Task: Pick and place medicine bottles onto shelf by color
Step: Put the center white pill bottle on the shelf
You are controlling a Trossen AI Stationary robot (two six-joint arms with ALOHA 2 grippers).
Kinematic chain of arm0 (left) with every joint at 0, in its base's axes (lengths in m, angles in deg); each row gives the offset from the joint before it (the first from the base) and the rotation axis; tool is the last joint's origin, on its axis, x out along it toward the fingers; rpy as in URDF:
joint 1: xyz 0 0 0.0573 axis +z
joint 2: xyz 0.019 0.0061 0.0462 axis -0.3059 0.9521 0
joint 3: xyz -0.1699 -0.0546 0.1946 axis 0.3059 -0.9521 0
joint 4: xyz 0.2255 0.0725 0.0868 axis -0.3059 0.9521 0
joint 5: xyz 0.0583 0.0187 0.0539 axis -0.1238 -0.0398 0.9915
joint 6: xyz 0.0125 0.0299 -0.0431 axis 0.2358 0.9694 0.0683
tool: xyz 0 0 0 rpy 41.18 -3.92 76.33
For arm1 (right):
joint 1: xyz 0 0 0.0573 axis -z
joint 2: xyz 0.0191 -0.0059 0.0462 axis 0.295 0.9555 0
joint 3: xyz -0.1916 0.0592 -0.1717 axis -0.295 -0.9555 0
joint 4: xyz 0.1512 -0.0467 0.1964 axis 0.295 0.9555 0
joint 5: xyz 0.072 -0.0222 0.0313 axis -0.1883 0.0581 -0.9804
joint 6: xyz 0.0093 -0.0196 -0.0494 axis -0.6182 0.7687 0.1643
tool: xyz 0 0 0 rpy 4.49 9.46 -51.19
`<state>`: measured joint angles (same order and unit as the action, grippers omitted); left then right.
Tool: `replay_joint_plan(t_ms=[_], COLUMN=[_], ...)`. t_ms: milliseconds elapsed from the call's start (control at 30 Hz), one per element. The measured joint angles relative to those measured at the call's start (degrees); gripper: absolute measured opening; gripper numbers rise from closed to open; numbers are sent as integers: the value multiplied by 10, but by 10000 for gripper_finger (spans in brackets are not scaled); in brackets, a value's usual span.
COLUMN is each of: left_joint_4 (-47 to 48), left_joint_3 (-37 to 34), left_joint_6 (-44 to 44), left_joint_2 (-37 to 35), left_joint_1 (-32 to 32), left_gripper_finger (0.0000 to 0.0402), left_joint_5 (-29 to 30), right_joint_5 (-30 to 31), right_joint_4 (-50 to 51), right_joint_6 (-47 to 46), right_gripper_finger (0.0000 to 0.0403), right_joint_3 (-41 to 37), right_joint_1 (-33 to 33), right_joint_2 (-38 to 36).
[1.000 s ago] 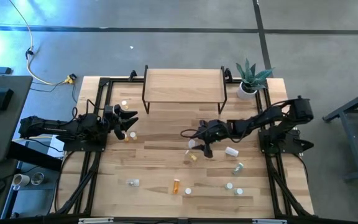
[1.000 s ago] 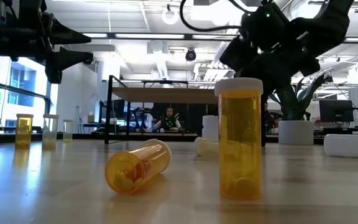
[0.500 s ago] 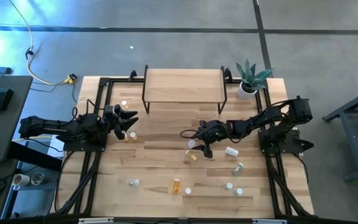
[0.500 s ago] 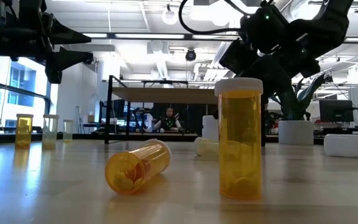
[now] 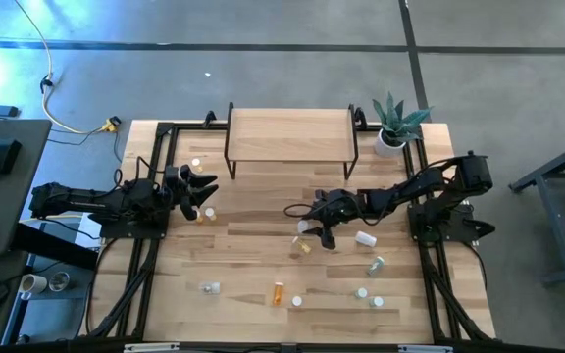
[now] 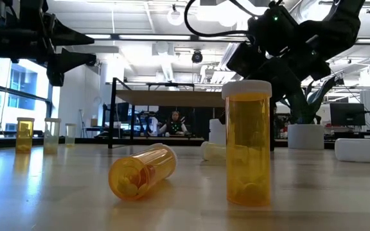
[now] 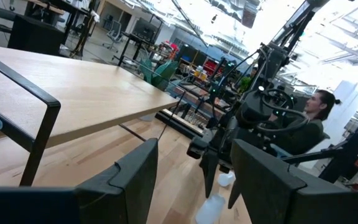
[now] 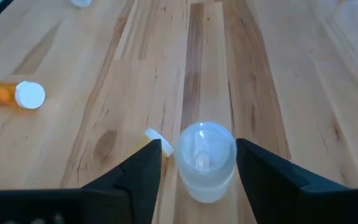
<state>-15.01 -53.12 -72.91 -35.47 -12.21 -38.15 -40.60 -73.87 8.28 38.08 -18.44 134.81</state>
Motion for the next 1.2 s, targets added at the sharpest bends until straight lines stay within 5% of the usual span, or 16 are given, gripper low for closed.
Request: replay_joint_plan(t_ms=[367, 867, 1067, 1200], left_joint_4=[0, -5, -4, -4], left_joint_3=[0, 0, 0, 0], left_joint_6=[0, -1, 0, 0], left_joint_2=[0, 0, 0, 0], left_joint_1=[0, 0, 0, 0], left_gripper_finger=[195, 195, 195, 195], left_joint_5=[0, 0, 0, 0], right_joint_5=[0, 1, 6, 12], right_joint_4=[5, -46, -30, 65], right_joint_6=[0, -90, -101, -70], right_gripper_finger=[135, 128, 128, 128], right_joint_3=[0, 3, 70, 153], right_joint_1=[0, 24, 49, 75], right_joint_2=[0, -30, -59, -67])
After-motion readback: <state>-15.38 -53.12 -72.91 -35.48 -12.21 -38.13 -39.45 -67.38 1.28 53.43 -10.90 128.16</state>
